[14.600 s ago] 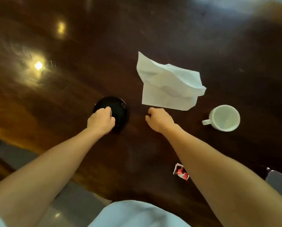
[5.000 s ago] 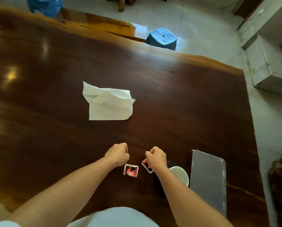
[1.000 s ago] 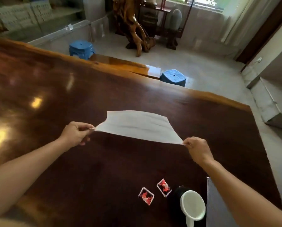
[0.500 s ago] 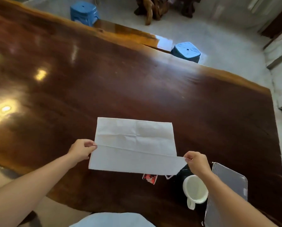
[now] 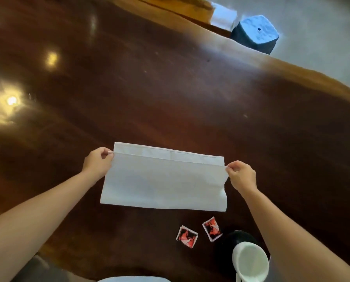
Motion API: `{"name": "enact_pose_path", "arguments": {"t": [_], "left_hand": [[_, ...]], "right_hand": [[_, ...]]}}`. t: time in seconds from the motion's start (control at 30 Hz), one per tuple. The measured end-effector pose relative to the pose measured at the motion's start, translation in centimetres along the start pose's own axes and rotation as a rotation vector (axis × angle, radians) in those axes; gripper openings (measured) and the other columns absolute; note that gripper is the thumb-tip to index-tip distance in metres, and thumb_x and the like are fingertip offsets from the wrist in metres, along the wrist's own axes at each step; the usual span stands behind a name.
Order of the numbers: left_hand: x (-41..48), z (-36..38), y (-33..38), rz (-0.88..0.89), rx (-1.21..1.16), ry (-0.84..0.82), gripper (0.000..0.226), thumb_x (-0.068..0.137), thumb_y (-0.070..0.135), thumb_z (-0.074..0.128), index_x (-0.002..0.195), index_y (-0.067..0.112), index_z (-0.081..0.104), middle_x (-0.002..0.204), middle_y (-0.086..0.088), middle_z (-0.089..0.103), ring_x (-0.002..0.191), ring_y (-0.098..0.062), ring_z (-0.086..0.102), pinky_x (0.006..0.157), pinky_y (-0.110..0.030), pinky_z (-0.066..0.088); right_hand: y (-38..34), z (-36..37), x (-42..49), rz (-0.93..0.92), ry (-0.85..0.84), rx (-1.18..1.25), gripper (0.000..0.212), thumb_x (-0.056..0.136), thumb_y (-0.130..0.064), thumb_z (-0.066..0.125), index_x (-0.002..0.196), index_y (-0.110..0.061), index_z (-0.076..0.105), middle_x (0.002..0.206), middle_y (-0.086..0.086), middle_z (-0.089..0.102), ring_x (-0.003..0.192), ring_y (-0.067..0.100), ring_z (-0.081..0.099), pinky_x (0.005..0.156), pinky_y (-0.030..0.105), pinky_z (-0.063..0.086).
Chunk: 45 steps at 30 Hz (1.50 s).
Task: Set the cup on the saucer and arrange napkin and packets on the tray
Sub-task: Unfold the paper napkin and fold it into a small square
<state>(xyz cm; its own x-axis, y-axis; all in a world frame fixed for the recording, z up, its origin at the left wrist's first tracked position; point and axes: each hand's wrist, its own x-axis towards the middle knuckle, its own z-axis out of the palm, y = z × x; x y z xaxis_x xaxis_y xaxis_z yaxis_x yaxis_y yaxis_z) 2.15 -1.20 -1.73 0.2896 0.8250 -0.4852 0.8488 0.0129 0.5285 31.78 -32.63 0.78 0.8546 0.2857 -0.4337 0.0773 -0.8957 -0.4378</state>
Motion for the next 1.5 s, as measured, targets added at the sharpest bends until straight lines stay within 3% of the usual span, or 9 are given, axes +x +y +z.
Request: {"name": "enact_pose_path", "arguments": {"t": [0.1, 0.23, 0.33, 0.67, 0.87, 0.97, 1.17, 1.37, 1.5], "left_hand": [[1.1, 0.8, 0.3, 0.028, 0.051, 0.018, 0.02, 0.102, 0.03, 0.048, 0.104, 0.015, 0.062, 0.099, -0.003, 0.064, 0.092, -0.023, 0.059, 0.071, -0.037, 0.045], [2.2, 1.9, 0.7, 0.077, 0.079, 0.034, 0.024, 0.105, 0.033, 0.041, 0.105, 0.015, 0.057, 0.093, -0.003, 0.063, 0.084, -0.023, 0.059, 0.062, -0.033, 0.041], [3.3, 2.8, 0.7, 0.073, 0.08, 0.02, 0.024, 0.105, 0.034, 0.04, 0.102, 0.016, 0.055, 0.088, -0.004, 0.063, 0.073, -0.017, 0.057, 0.055, -0.031, 0.038], [5.8, 4.1, 1.0, 0.038, 0.099, 0.087, 0.031, 0.103, 0.042, 0.042, 0.099, 0.015, 0.057, 0.085, -0.006, 0.064, 0.081, -0.027, 0.06, 0.061, -0.036, 0.041], [4.7, 2.8, 1.4, -0.085, -0.177, 0.183, 0.022, 0.1, 0.041, 0.051, 0.11, 0.023, 0.056, 0.103, -0.001, 0.069, 0.094, -0.02, 0.065, 0.079, -0.043, 0.056], [3.4, 2.1, 0.5, -0.184, -0.202, 0.161, 0.019, 0.095, 0.044, 0.057, 0.102, 0.027, 0.058, 0.102, 0.0, 0.07, 0.093, -0.021, 0.068, 0.083, -0.047, 0.059], [0.8, 1.5, -1.3, -0.147, 0.082, -0.07, 0.022, 0.095, 0.036, 0.064, 0.096, 0.015, 0.063, 0.094, -0.001, 0.064, 0.09, -0.02, 0.059, 0.073, -0.036, 0.046], [0.9, 1.5, -0.3, -0.059, -0.024, 0.026, 0.023, 0.099, 0.035, 0.055, 0.099, 0.014, 0.066, 0.096, -0.003, 0.065, 0.093, -0.023, 0.058, 0.073, -0.035, 0.04], [0.6, 2.3, 0.4, -0.09, -0.162, 0.146, 0.027, 0.099, 0.031, 0.056, 0.117, 0.012, 0.059, 0.112, -0.006, 0.061, 0.098, -0.02, 0.055, 0.078, -0.034, 0.043]], "right_hand": [[-0.5, 1.4, 2.1, 0.015, -0.015, 0.026, 0.01, 0.098, -0.019, 0.059, 0.103, -0.015, 0.066, 0.093, 0.0, 0.065, 0.08, 0.011, 0.058, 0.061, 0.024, 0.044], [-1.0, 3.3, 4.3, 0.087, -0.016, 0.098, 0.013, 0.103, -0.022, 0.049, 0.11, -0.014, 0.057, 0.098, 0.001, 0.06, 0.088, 0.017, 0.058, 0.072, 0.032, 0.047], [-0.9, 4.6, 5.4, 0.136, 0.023, 0.092, 0.013, 0.103, -0.023, 0.043, 0.107, -0.017, 0.053, 0.086, -0.002, 0.056, 0.075, 0.013, 0.055, 0.062, 0.032, 0.045], [-0.7, 6.3, 6.0, 0.145, 0.076, 0.047, 0.011, 0.103, -0.023, 0.041, 0.102, -0.015, 0.048, 0.078, 0.003, 0.058, 0.065, 0.017, 0.057, 0.051, 0.03, 0.044], [-0.9, 5.3, 5.1, 0.179, 0.092, 0.156, 0.013, 0.101, -0.028, 0.051, 0.107, -0.017, 0.046, 0.086, 0.0, 0.057, 0.075, 0.015, 0.059, 0.058, 0.028, 0.048], [-0.7, 5.3, 3.3, 0.243, 0.074, 0.182, 0.027, 0.099, -0.027, 0.056, 0.121, -0.015, 0.048, 0.092, -0.002, 0.056, 0.077, 0.012, 0.057, 0.064, 0.03, 0.048], [1.0, 5.5, 0.2, 0.359, 0.022, 0.093, 0.023, 0.098, -0.024, 0.054, 0.114, -0.009, 0.062, 0.104, 0.008, 0.065, 0.093, 0.023, 0.061, 0.073, 0.036, 0.05], [0.5, 4.8, 0.7, 0.387, 0.102, 0.157, 0.008, 0.101, -0.023, 0.053, 0.103, -0.016, 0.055, 0.103, 0.008, 0.061, 0.091, 0.022, 0.058, 0.075, 0.038, 0.052], [0.6, 4.8, 0.2, 0.549, 0.063, 0.23, 0.034, 0.095, -0.031, 0.063, 0.122, -0.014, 0.049, 0.107, 0.011, 0.059, 0.09, 0.026, 0.062, 0.082, 0.045, 0.058]]}}
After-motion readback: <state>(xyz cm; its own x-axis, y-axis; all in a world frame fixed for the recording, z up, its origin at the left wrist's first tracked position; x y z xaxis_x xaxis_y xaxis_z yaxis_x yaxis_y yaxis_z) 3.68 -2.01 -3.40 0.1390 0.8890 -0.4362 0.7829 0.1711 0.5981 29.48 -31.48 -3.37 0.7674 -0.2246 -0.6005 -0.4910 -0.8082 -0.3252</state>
